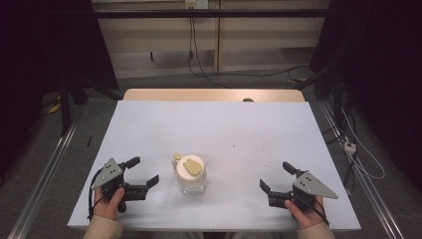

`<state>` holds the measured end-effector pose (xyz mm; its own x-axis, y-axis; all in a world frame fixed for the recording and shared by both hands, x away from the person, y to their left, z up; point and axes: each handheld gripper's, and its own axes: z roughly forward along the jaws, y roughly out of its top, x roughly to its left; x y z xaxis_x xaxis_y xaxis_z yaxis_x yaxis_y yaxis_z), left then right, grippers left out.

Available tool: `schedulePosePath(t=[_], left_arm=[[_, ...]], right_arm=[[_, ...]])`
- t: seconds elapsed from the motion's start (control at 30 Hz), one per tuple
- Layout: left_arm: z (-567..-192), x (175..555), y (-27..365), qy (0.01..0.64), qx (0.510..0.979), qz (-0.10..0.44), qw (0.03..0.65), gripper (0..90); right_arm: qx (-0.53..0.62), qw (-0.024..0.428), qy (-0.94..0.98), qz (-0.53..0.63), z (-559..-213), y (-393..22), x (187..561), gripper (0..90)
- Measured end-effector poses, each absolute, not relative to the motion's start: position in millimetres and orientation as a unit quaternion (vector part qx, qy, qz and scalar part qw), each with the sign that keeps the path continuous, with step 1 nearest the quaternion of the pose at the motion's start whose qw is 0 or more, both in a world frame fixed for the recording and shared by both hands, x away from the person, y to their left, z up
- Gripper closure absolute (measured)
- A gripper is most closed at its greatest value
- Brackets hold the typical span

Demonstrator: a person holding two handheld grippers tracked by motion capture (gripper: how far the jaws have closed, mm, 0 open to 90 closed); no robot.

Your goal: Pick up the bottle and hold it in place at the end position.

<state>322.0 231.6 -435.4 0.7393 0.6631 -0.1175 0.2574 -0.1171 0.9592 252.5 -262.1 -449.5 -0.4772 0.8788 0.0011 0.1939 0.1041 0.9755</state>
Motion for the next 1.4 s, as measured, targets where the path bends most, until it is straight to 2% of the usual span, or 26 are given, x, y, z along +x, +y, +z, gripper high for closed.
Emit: schedulePosePath(t=[1.0,1.4], left_arm=[[-427,310,196,0.253,0.745,0.116,0.606,2.4],[-427,307,185,0.24,0.755,0.102,0.602,5.6]], right_arm=[[0.393,0.318,0.676,0.535,-450,-261,253,3.5],[0.389,0.316,0.681,0.534,-450,-258,253,3.8]])
